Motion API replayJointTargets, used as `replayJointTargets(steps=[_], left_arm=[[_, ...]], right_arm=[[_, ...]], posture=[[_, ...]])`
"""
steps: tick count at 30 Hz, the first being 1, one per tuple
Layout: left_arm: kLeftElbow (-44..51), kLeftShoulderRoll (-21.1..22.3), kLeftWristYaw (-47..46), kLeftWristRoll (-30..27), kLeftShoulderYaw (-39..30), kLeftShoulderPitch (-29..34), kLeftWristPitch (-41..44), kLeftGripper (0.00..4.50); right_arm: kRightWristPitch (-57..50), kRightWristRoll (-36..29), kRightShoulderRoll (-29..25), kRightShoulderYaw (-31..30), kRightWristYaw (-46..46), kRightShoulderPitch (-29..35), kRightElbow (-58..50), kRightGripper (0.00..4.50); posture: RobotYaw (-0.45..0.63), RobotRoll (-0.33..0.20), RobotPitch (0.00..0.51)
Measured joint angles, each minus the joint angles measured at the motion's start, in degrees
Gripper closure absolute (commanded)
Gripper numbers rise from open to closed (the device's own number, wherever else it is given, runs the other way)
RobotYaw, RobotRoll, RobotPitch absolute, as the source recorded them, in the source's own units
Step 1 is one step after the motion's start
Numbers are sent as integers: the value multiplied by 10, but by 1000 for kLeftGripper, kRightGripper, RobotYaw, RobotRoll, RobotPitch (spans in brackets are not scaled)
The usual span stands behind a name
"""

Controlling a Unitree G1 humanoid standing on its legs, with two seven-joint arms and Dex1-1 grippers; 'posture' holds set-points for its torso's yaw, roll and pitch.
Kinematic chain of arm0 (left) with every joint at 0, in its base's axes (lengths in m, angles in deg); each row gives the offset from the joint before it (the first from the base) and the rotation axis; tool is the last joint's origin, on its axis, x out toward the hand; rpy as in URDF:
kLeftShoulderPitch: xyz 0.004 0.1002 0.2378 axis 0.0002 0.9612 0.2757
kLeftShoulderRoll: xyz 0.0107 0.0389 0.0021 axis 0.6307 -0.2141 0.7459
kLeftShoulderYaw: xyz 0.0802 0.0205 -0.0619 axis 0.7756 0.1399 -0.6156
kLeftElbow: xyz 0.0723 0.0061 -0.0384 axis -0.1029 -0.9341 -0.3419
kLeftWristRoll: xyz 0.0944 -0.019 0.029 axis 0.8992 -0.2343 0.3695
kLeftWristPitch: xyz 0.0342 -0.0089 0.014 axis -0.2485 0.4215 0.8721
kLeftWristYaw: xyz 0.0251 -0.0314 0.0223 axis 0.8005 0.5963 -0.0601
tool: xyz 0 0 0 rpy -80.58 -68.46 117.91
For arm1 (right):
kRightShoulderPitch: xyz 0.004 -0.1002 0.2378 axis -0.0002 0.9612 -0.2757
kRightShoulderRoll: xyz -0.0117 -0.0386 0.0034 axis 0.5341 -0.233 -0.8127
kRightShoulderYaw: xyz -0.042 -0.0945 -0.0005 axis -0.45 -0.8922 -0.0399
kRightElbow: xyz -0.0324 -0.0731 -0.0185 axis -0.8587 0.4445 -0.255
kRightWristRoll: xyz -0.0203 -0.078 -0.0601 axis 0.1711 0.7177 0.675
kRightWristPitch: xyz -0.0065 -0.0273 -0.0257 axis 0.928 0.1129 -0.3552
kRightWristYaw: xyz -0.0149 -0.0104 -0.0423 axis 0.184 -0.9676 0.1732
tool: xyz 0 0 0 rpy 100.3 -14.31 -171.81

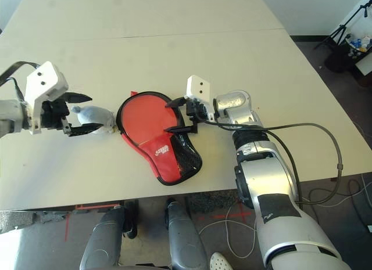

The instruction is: Store the ping-pong paddle in its case and zip it.

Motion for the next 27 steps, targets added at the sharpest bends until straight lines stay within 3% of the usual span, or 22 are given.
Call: replayJointTargets(steps=[6,9,17,21,23,27], left_arm=[[-47,-5,2,63,29,-8,-72,0],[-60,-9,11,75,34,-12,-87,606],[-63,-13,47,86,40,-17,-72,3153],[-64,-14,55,90,42,-22,-69,4164],[-71,-20,54,101,45,-33,-71,4380],[-105,-39,34,131,49,-58,-88,4381]], right_arm=[[-8,-1,0,1,1,0,-1,31],[-10,-1,0,1,1,0,-2,0],[-15,-1,0,1,3,0,-2,0],[-15,-1,0,1,4,0,-2,0],[-15,-1,-1,1,4,0,-2,0],[-16,-1,-1,2,5,1,-4,0]], posture=[[12,0,292],[10,0,293],[7,0,292],[8,0,291],[8,0,291],[8,0,290]])
